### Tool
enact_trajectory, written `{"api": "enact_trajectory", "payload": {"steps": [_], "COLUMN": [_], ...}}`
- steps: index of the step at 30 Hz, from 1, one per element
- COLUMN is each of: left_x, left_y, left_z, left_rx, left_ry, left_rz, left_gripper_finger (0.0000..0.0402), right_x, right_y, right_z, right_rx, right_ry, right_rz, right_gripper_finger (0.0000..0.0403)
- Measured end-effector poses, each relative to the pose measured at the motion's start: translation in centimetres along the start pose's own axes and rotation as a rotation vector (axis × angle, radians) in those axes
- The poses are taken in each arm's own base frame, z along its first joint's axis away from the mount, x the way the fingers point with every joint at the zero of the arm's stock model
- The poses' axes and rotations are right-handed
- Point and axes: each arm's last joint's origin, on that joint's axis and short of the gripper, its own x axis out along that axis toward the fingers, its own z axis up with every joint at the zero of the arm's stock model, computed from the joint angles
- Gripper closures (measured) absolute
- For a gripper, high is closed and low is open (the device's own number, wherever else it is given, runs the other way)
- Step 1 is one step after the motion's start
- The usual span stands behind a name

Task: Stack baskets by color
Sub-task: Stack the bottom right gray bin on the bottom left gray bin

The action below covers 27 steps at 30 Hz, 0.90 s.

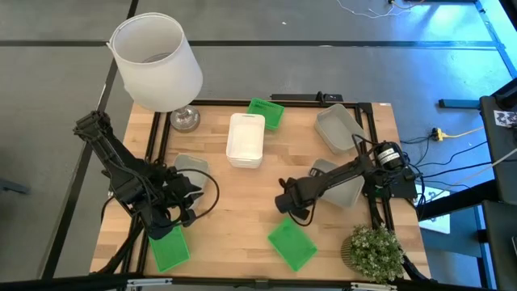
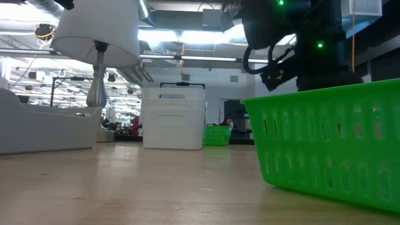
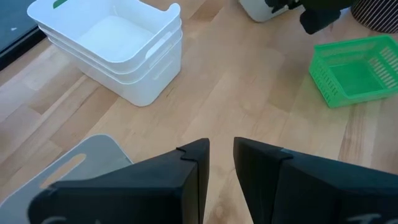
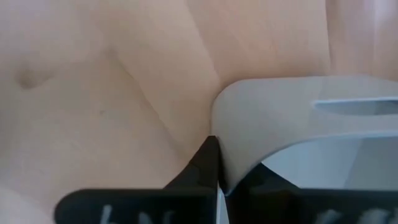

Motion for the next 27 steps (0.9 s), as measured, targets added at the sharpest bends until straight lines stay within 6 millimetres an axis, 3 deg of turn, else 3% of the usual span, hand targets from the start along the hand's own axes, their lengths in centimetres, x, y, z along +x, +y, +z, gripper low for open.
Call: {"api": "enact_trajectory", "payload": {"steps": [4, 11, 19, 27], "left_x": [0.0, 0.0, 0.4, 2.8], "left_y": [0.0, -0.1, 0.1, 1.5], "left_z": [0.0, -0.1, -0.2, -1.8], "left_rx": [-0.001, -0.101, -0.148, -0.344], "left_ry": [0.012, 0.051, 0.058, 0.059], "left_rz": [-0.004, -0.016, 0.027, 0.179], "left_gripper_finger": [0.0337, 0.0337, 0.0337, 0.0337], "right_x": [-1.8, -6.6, -11.9, -15.6], "right_y": [0.5, 1.8, 3.9, 4.6], "right_z": [0.5, 1.0, -0.9, -2.3], "right_rx": [-0.093, -0.181, -0.314, -0.375], "right_ry": [-0.043, -0.191, -0.420, -0.608], "right_rz": [0.040, 0.132, 0.164, 0.142], "right_gripper_finger": [0.0400, 0.0401, 0.0402, 0.0403]}}
